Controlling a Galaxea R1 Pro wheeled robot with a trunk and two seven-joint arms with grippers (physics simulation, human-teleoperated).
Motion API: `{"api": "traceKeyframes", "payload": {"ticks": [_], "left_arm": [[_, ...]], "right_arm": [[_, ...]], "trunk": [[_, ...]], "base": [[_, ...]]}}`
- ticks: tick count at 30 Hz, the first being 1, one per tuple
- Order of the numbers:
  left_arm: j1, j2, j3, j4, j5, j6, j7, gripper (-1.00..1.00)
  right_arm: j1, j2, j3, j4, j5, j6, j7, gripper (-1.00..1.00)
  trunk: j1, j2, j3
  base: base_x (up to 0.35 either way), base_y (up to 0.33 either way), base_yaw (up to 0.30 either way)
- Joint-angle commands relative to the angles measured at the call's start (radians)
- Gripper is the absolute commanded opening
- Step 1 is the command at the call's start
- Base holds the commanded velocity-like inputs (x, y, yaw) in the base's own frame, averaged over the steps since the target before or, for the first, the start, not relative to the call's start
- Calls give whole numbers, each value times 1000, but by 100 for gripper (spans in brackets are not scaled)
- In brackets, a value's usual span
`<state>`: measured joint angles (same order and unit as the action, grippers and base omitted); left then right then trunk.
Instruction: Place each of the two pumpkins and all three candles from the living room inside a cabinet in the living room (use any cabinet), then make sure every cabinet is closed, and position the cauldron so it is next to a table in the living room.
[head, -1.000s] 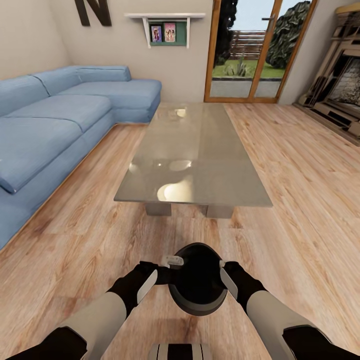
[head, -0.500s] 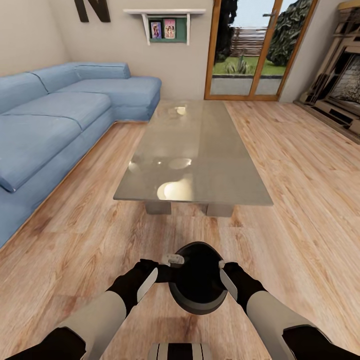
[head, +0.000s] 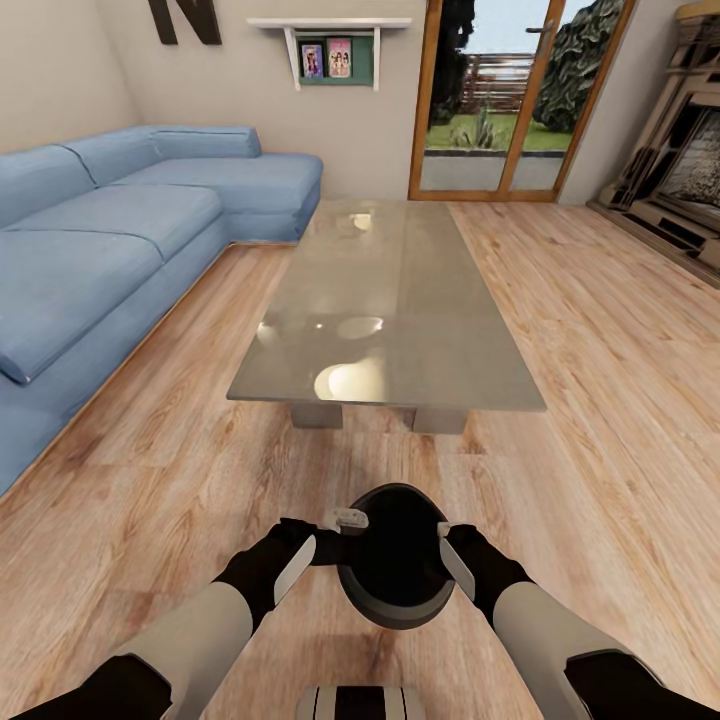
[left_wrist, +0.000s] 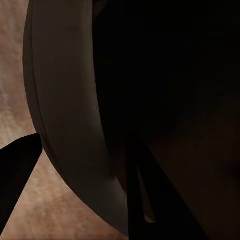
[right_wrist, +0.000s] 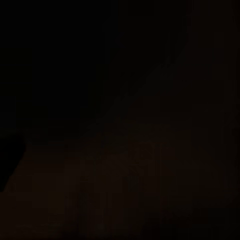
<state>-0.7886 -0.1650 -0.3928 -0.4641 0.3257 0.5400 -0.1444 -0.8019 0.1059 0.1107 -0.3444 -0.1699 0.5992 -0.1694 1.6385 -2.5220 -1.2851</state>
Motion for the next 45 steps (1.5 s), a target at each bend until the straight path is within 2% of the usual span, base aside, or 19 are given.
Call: {"api": "traceKeyframes", "payload": {"ticks": [1,8,9,31,45], "left_arm": [[1,1,-15,41,7,-26,2,-100],[0,1,-15,41,6,-26,5,-100],[0,1,-15,41,6,-26,5,100],[0,1,-16,41,7,-26,-3,100],[0,1,-16,41,6,-15,-7,100]], "right_arm": [[1,0,8,4,-51,-1,-1,100],[1,0,7,4,-51,-1,-1,100],[1,0,8,4,-51,-1,-1,100],[1,0,9,4,-51,-1,-1,100],[1,1,11,4,-50,7,-1,100]], "trunk": [[4,0,-1],[4,0,-1],[4,0,-1],[4,0,-1],[-3,3,53]], "base": [[0,0,0],[0,0,0],[0,0,0],[0,0,0],[0,0,0]]}}
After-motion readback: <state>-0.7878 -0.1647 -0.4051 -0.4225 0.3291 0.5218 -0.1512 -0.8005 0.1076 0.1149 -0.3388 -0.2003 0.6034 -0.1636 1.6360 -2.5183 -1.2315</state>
